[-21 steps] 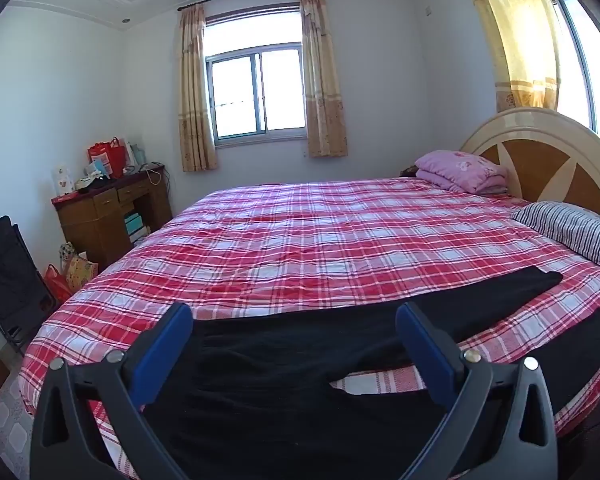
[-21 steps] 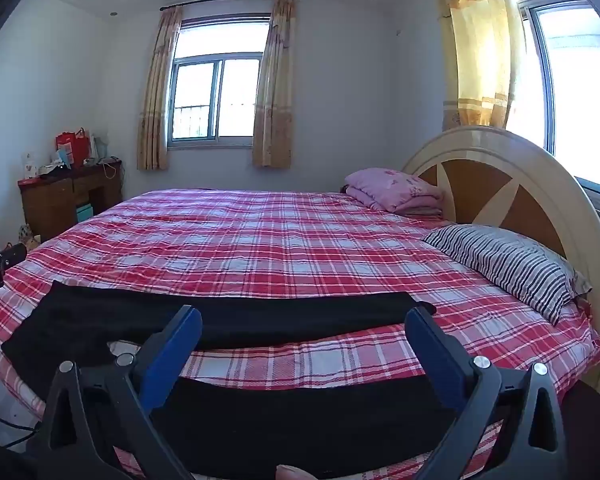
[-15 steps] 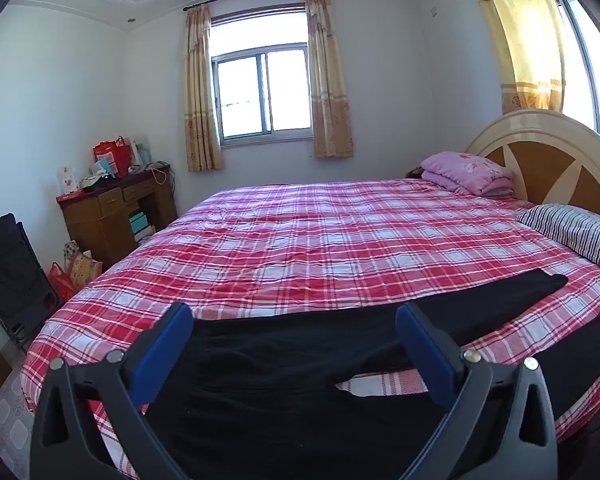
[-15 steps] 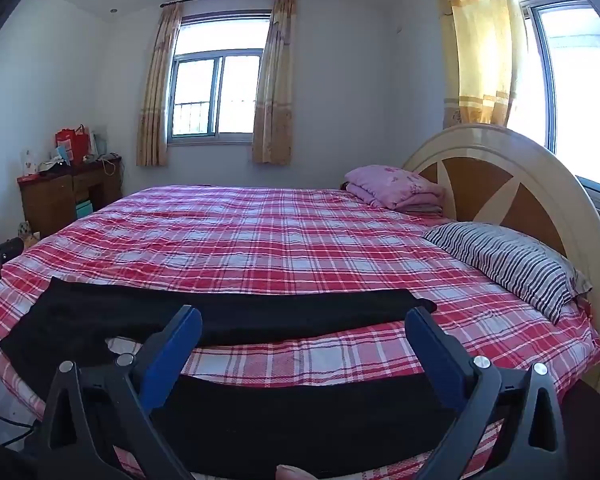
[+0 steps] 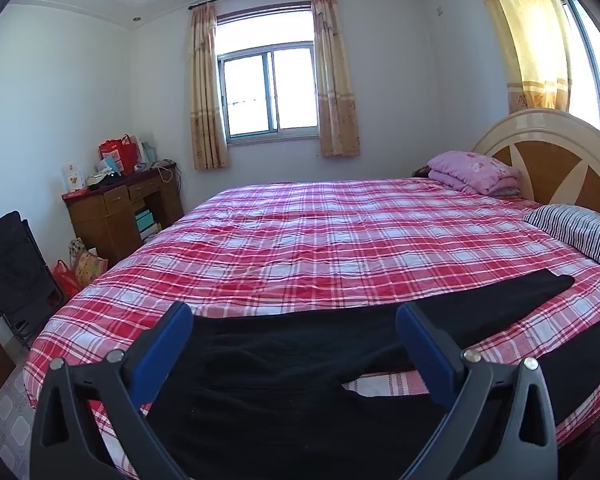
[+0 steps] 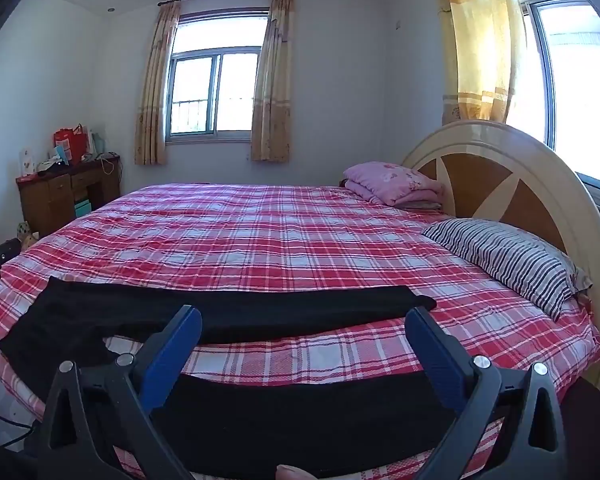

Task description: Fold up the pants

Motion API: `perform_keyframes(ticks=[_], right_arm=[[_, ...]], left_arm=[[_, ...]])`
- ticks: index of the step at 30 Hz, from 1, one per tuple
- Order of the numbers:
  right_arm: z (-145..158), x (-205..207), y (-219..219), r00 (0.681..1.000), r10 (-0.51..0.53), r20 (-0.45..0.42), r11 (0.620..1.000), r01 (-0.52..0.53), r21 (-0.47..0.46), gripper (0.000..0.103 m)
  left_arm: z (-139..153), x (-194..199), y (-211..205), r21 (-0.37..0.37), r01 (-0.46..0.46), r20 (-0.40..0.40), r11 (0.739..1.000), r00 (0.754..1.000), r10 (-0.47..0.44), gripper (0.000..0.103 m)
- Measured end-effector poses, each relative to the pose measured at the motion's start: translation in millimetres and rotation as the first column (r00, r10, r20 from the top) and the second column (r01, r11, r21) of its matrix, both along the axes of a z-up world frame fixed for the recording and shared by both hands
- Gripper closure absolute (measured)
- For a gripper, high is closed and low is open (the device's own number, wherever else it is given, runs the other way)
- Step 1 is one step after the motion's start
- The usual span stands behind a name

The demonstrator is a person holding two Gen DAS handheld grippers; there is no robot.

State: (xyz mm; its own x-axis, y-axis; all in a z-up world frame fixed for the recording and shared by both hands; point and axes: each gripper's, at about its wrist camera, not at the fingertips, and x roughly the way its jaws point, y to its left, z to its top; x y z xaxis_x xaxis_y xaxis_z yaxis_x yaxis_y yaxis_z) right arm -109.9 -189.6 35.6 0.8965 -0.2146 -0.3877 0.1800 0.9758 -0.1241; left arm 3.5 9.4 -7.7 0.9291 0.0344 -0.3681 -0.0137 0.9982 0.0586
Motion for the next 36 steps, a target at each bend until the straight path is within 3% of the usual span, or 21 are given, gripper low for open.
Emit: perform_keyframes(ticks=[36], right_arm=[[-4.5,4.0,2.5,1.000,0.008,-0.030,1.000,-0.008,-0.005,0.001]], left_arm=[[-7.9,-0.3,0.7,0.003,-0.005,-0.018,1.000,1.000,0.005,0.000]])
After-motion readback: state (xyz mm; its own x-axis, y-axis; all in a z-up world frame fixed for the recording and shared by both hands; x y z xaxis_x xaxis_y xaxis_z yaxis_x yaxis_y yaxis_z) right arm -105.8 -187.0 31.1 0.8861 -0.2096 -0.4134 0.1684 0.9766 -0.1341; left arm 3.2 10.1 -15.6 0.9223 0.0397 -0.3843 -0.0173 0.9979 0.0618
